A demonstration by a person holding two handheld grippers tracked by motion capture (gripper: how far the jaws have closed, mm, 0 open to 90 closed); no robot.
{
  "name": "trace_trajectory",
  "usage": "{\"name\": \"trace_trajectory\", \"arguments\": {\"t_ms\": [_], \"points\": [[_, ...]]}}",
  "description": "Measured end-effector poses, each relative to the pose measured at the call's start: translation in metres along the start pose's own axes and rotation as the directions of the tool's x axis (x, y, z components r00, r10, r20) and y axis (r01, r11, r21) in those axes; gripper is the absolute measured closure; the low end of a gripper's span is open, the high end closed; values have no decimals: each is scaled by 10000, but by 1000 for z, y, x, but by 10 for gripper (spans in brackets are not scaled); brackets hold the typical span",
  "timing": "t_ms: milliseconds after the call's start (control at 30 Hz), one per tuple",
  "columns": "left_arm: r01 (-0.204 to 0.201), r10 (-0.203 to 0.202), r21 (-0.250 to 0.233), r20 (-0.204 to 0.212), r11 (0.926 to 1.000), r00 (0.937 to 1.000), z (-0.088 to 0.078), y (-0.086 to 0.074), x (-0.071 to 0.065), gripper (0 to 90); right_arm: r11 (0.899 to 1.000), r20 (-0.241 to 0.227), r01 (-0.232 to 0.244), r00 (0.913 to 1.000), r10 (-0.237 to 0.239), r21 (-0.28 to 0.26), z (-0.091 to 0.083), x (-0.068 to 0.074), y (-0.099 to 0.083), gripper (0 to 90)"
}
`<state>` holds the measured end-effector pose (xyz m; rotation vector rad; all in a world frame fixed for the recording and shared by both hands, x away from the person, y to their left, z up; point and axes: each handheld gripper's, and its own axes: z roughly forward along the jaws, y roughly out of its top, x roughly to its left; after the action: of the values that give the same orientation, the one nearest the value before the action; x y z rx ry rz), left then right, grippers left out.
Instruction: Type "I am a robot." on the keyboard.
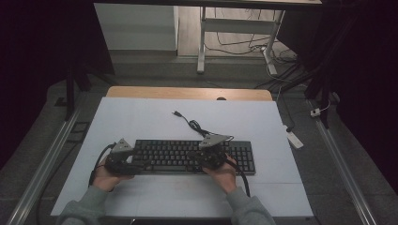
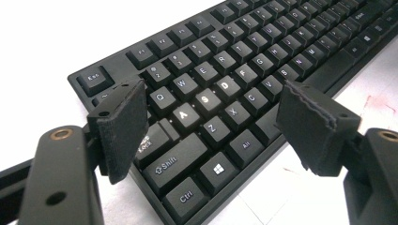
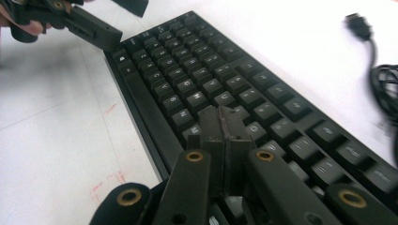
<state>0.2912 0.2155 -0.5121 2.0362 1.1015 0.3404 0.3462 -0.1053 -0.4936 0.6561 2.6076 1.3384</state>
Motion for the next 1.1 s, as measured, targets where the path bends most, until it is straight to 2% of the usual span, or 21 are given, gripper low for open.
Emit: {"name": "trace_trajectory", "arguments": {"t_ms": [167, 400, 1100], "points": [[43, -43, -5, -18, 10000, 10000, -1, -1, 1, 255, 9996, -216, 45, 9998, -39, 292, 17, 4, 2, 893], [7, -7, 34, -46, 10000, 10000, -1, -3, 1, 254, 9980, -203, 182, 9997, -170, 604, 30, 9, 3, 893], [-72, 72, 56, -117, 10000, 9999, 0, -3, 0, 254, 9946, 28, 339, 9994, -344, 978, 44, 11, 0, 894]]}}
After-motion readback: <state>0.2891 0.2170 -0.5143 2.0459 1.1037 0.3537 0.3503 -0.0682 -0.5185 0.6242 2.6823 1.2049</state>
